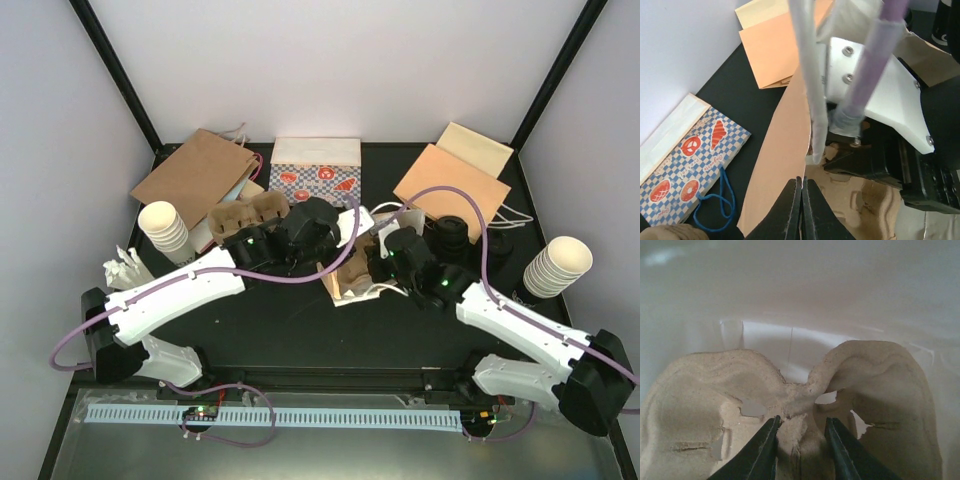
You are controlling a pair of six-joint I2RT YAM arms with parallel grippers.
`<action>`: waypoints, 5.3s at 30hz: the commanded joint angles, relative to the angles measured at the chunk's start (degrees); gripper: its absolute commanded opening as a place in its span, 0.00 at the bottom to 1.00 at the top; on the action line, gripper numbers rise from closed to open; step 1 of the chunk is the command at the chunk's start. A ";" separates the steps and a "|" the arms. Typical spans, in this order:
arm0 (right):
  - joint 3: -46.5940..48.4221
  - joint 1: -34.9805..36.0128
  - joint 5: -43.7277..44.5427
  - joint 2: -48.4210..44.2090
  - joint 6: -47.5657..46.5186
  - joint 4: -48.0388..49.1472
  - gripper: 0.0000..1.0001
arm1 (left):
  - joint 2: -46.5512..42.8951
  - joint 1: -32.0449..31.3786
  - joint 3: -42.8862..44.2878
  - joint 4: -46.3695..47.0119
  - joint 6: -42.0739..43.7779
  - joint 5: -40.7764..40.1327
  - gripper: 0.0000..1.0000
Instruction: Pack the takeout coffee
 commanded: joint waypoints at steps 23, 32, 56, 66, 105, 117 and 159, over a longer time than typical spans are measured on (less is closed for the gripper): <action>13.00 0.27 -3.34 6.14 6.68 -14.62 0.25 | 0.35 -4.78 2.62 0.91 1.42 -11.18 0.02; 8.40 0.31 -5.46 0.92 2.35 -15.49 0.24 | -1.23 -4.80 -0.81 4.77 2.41 -13.59 0.02; 5.83 0.44 -12.60 -0.56 -19.42 -12.24 0.24 | -9.88 -5.46 -10.27 11.55 4.00 -9.89 0.02; 3.74 0.48 -7.59 1.42 -10.47 -6.54 0.23 | -10.10 -5.49 -10.63 12.93 1.58 -5.00 0.02; -12.64 7.51 3.79 -3.45 6.28 13.01 0.22 | -10.26 -5.50 -10.61 14.19 -5.34 3.15 0.02; -11.51 8.84 10.09 -6.49 8.87 12.52 0.22 | -10.08 -5.46 -11.84 13.30 -5.79 7.64 0.02; -7.48 7.35 7.50 4.67 8.29 7.96 0.22 | -13.89 -2.82 -15.85 19.68 -16.70 8.70 0.02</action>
